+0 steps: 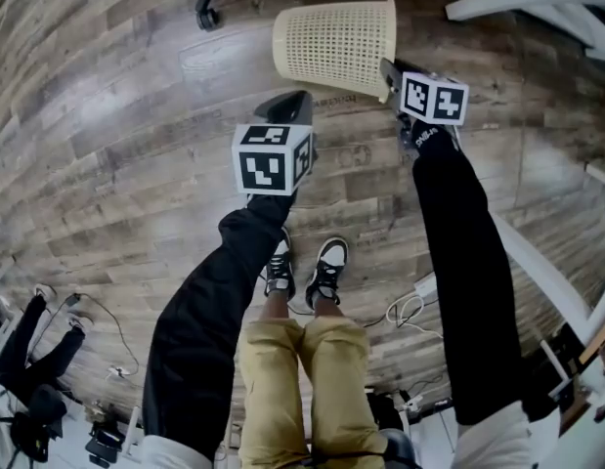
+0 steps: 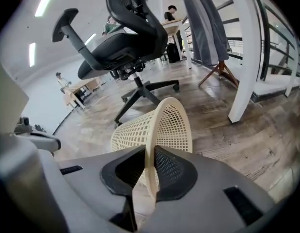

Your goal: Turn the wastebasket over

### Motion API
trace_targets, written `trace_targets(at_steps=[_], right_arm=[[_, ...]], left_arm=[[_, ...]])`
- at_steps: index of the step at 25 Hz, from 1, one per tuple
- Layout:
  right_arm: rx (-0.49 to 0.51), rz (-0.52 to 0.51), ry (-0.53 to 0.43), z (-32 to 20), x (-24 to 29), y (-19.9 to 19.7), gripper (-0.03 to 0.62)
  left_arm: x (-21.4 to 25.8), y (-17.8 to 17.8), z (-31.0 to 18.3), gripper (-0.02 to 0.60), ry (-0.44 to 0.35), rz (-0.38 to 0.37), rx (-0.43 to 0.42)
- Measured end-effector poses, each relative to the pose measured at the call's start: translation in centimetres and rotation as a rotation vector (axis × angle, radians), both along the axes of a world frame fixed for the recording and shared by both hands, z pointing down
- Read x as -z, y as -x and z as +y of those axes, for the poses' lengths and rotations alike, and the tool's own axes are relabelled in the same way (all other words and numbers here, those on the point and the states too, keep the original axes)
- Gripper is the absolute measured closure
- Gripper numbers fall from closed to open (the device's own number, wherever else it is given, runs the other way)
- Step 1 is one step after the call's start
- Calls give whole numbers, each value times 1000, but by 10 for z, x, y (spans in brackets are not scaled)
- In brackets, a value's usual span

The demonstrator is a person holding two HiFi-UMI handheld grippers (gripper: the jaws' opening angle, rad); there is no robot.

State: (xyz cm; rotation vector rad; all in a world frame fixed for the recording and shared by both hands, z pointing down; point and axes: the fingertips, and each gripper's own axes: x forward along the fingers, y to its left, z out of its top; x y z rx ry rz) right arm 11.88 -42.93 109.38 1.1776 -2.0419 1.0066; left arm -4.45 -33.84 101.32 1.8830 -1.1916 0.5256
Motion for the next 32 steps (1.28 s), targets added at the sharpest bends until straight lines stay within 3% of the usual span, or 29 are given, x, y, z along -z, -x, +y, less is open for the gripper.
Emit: trace_targets(at_steps=[4,9,13,19,24,32], right_arm=[[147,78,-32,19,16,19,528],[262,219,-77,37,35,24,528],[408,382,-154,57,50,30,528],[731,694,-301,99,60,28,529],[883,710,-305,161,42,45,528],[997,651,-199,233,7,65,526]], left_arm=[[10,-2,8,580,4,-16,-16],[22,-19,17,580,16,-11,-44],[30,-25,23,580,13,-12,-69],[38,-37,34,580,19,-15,-85],[36,-34,50,580,42,-5,-76],[24,-26,77,580,76,-18,-77]])
